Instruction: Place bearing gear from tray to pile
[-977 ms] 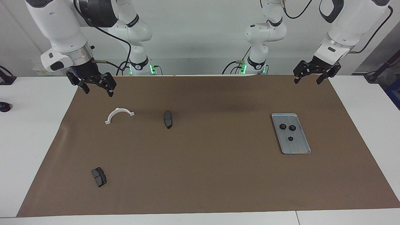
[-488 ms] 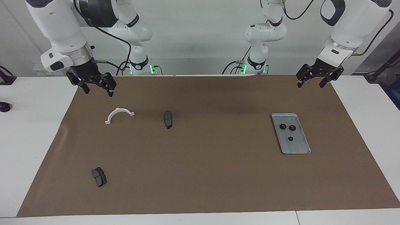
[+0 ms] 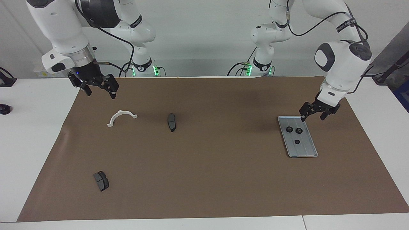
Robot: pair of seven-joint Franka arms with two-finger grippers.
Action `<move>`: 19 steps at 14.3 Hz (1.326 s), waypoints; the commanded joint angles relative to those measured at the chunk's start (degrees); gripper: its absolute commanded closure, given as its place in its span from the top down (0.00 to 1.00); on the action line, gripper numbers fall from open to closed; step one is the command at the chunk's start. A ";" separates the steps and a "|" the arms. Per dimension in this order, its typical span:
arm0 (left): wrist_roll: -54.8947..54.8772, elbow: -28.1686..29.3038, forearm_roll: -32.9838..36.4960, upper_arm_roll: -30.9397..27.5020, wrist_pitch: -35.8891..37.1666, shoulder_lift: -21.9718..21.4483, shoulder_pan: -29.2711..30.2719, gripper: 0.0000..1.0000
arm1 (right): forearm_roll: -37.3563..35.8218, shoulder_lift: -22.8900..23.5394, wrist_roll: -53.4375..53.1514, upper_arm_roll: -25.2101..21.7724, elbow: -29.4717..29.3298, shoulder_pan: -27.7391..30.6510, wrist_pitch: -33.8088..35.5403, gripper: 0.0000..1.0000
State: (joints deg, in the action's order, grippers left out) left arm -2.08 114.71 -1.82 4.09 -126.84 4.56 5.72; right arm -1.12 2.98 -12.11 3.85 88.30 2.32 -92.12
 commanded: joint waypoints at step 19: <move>2.08 4.47 -0.29 0.39 -19.76 12.67 -0.80 0.00 | 1.38 -1.05 1.47 0.11 0.91 0.32 0.72 1.00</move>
State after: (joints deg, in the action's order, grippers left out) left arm -0.38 118.88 -1.82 4.93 -145.47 17.15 5.62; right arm -1.12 2.98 -12.11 3.85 88.33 2.32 -92.12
